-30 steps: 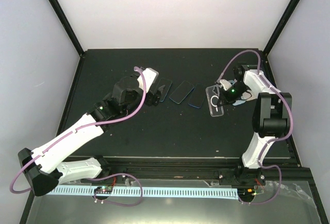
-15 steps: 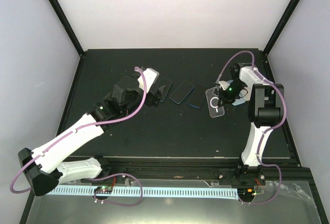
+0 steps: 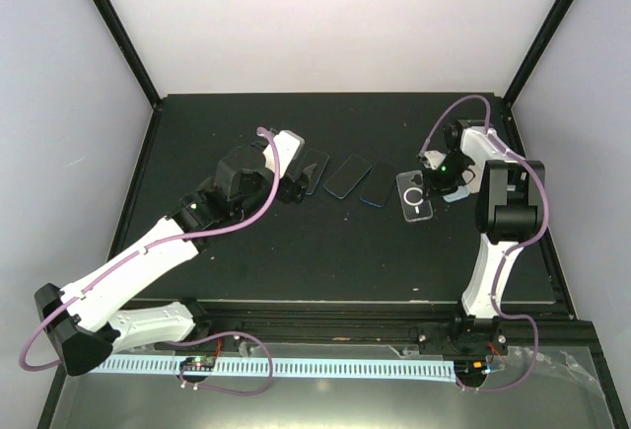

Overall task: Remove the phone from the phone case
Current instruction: Place the phone case at the center of the board, then reset both arms

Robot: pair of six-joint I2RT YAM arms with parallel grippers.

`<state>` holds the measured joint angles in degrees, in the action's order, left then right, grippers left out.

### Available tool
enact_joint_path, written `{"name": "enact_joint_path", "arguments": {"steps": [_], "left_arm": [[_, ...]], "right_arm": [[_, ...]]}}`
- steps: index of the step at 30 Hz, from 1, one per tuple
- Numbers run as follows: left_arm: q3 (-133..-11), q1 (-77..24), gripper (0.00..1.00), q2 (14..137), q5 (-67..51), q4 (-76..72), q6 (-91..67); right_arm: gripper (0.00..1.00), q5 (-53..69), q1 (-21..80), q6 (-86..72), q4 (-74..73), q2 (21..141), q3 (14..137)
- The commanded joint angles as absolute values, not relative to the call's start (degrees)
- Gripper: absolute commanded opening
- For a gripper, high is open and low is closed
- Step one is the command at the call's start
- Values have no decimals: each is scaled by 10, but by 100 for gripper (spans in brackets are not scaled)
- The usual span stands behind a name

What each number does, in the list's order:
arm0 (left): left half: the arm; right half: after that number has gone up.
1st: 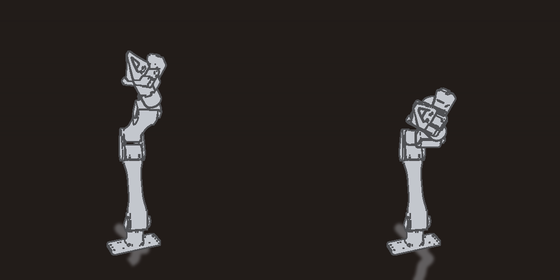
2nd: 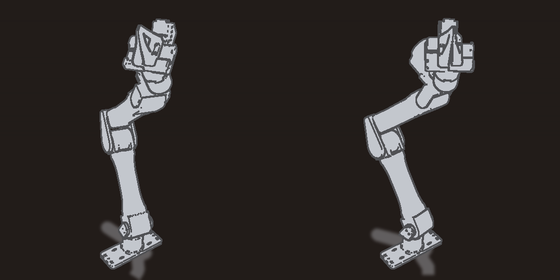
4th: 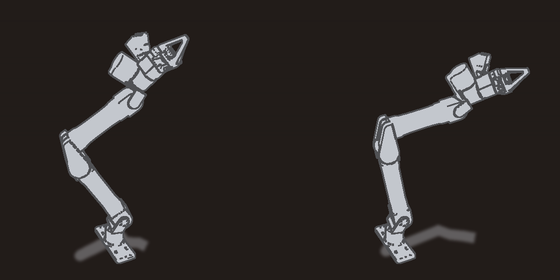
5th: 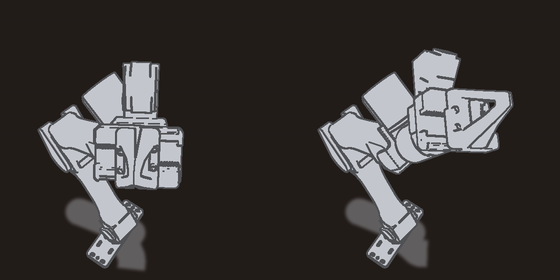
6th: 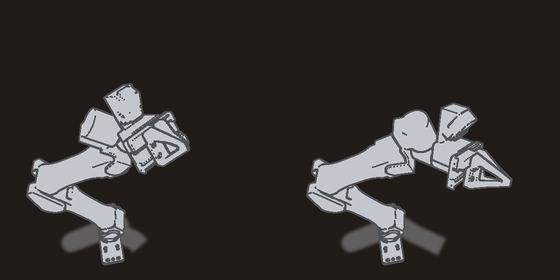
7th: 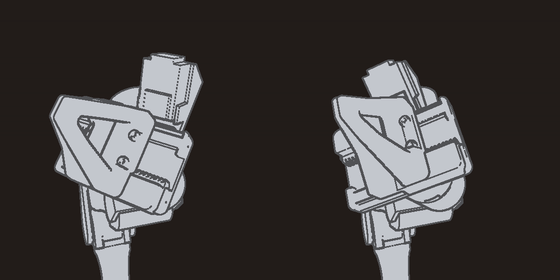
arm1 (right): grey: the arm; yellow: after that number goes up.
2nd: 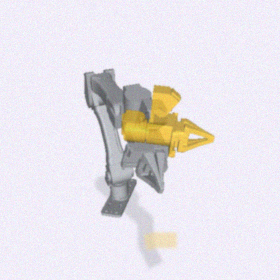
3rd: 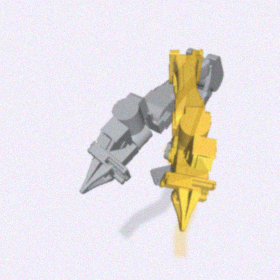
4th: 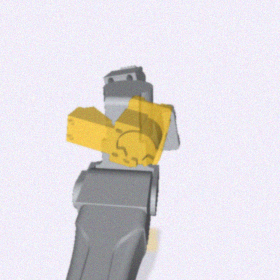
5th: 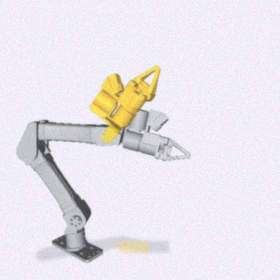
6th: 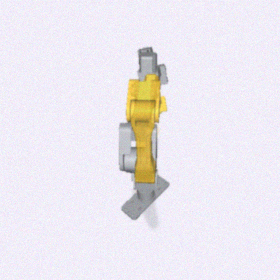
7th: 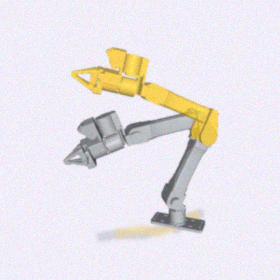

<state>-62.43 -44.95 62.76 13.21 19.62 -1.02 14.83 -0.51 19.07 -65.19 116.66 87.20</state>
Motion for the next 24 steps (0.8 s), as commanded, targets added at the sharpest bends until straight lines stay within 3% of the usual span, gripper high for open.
{"name": "enact_joint_path", "arguments": {"steps": [1, 10, 14, 19, 24], "left_arm": [[-633, -446, 87, 634, 123, 185, -4], [-633, -443, 87, 631, 123, 184, -3], [-632, -441, 88, 630, 131, 184, -2], [-632, -439, 88, 626, 137, 185, 1], [-626, -436, 94, 615, 188, 182, 3]], "right_arm": [[26, 123, -9, 179, -631, 1165, 888], [26, 136, -9, 193, -651, 1058, 860], [26, 120, -10, 219, -652, 950, 843], [29, 190, -9, 214, -660, 834, 835], [33, 223, -9, 175, -595, 721, 804]]}}
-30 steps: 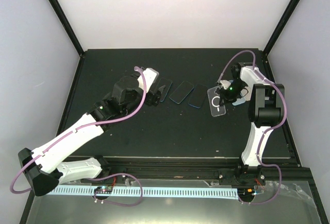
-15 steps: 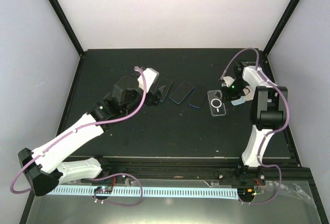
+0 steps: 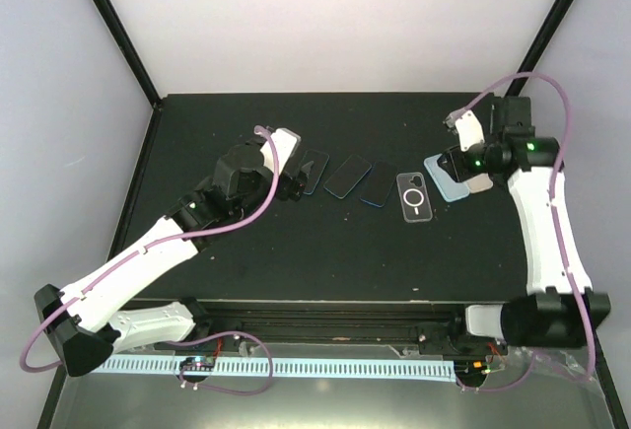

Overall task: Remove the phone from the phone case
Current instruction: Reset both arms

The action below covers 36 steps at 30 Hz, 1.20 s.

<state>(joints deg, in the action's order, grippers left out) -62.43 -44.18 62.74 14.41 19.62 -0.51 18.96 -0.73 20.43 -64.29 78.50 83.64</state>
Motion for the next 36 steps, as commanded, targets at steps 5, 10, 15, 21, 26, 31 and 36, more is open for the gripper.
{"name": "enact_joint_path", "arguments": {"steps": [5, 10, 15, 21, 26, 31, 36], "left_arm": [[-635, -435, 99, 616, 236, 211, -14], [-690, -395, 99, 619, 221, 323, -122], [-649, -361, 99, 607, 242, 327, -106], [-490, -361, 99, 501, 311, 196, -13], [-459, -361, 99, 478, 306, 151, 25], [-497, -362, 99, 486, 311, 195, 2], [-436, -361, 99, 431, 315, 109, 17]], "right_arm": [[51, 151, -9, 121, -459, 609, 711], [100, 164, -10, 67, -312, 477, 605], [100, 148, -9, -49, -163, 377, 473], [100, 151, -9, -83, -134, 335, 403], [100, 140, -9, -123, -128, 298, 396], [100, 80, -9, -175, -137, 286, 419], [100, 137, -9, -82, -154, 313, 442]]}}
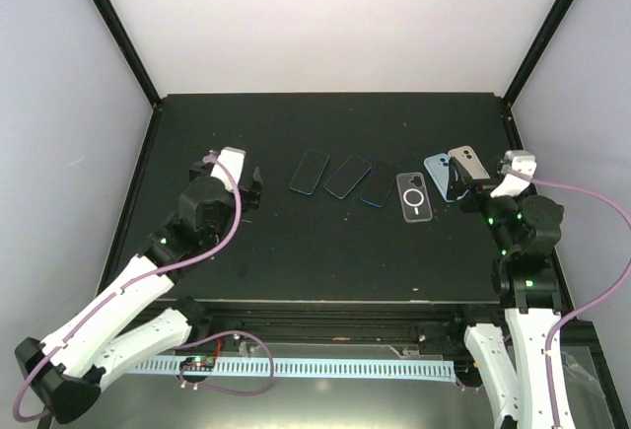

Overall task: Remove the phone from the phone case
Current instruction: Reset both arms

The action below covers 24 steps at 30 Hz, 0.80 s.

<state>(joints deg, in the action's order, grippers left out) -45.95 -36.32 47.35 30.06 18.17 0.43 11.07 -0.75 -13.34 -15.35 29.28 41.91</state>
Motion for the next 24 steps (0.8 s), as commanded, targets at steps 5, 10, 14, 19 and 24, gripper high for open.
{"name": "enact_joint_path", "arguments": {"steps": [5, 10, 14, 19, 24], "left_arm": [[-453, -363, 99, 430, 317, 122, -15], [-467, -362, 99, 436, 303, 127, -31], [-464, -366, 99, 424, 289, 125, -31], [-461, -366, 99, 437, 285, 120, -28], [-466, -367, 99, 446, 275, 128, -25]], "right_arm": [[100, 242, -9, -1, -175, 329, 448], [100, 209, -9, -14, -143, 279, 414], [100, 196, -11, -23, -147, 275, 417], [100, 184, -11, -15, -135, 284, 406], [100, 174, -11, -13, -134, 291, 404]]}}
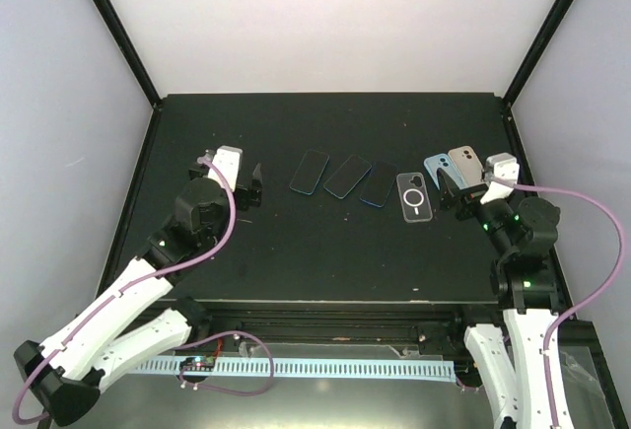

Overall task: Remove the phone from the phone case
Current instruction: Reset both arms

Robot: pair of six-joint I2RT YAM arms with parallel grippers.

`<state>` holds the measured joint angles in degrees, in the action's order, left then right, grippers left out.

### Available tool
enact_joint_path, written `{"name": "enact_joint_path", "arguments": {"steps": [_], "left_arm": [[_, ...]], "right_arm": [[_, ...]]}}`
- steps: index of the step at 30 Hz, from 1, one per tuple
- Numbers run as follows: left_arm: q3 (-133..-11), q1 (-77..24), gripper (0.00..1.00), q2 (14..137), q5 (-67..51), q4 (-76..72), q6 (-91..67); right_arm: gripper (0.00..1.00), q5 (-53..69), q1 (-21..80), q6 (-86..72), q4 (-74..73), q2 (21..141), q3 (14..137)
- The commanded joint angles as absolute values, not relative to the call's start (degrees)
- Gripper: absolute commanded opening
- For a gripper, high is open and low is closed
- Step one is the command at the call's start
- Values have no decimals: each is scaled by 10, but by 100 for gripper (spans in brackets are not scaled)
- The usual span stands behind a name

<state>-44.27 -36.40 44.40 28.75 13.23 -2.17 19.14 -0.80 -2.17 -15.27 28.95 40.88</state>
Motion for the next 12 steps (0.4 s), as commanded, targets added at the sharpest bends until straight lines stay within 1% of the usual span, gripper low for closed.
{"name": "enact_joint_path", "arguments": {"steps": [1, 12], "left_arm": [[-465, -367, 99, 444, 273, 127, -25], [-459, -370, 99, 441, 264, 123, -13]], "right_arm": [[100, 175, -11, -13, -132, 289, 403], [100, 183, -11, -8, -130, 287, 400]]}}
